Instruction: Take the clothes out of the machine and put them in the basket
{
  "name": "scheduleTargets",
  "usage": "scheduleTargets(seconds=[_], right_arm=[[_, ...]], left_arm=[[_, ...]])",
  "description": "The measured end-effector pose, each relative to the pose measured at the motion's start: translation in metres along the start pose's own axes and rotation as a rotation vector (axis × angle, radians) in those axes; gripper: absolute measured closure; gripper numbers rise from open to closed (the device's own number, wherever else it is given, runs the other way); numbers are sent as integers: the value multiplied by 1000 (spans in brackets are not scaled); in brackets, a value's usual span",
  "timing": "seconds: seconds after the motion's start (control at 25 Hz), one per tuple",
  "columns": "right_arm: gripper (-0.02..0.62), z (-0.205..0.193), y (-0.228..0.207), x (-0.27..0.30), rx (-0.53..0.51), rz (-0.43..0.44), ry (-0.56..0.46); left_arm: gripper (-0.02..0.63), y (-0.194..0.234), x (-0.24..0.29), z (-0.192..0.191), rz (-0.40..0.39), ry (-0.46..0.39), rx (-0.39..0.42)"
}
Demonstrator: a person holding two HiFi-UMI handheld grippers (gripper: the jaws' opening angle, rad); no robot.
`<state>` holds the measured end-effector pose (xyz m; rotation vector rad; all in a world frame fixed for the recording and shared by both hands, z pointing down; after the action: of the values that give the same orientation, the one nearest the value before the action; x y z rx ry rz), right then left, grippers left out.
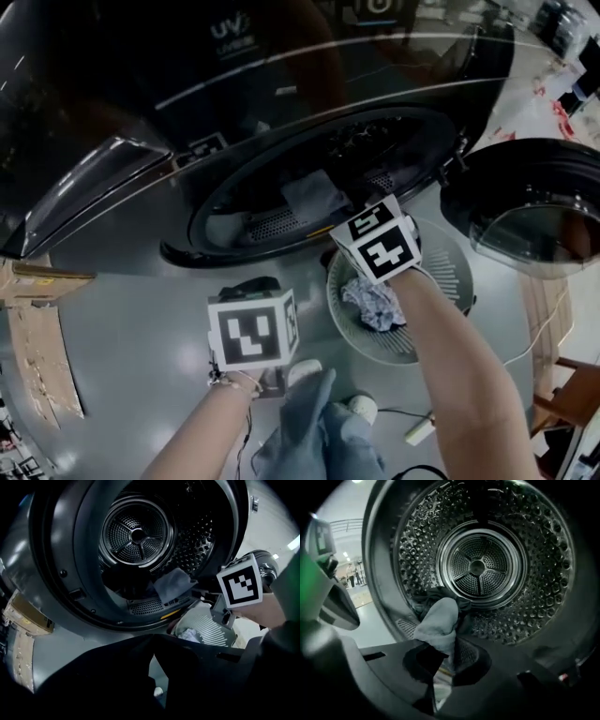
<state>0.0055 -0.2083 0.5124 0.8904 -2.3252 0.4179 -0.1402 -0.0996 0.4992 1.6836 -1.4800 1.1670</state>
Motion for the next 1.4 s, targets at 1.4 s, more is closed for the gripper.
scheduleTargets(seconds=[1.4], right_arm=[[577, -196, 56, -168, 263, -51, 505]], left_arm=[[601, -60, -61, -17, -55, 61, 69]])
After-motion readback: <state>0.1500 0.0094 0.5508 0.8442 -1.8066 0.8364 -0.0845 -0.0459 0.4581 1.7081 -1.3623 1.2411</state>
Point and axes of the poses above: the fingertips, and each gripper's own axes: x forward along the fingers, y to its left, z out of its top, the point moved 4 cm from there along -x, backward along the fingers, and after that the axes turned 14 degrees about z, right-handed, at the moved point
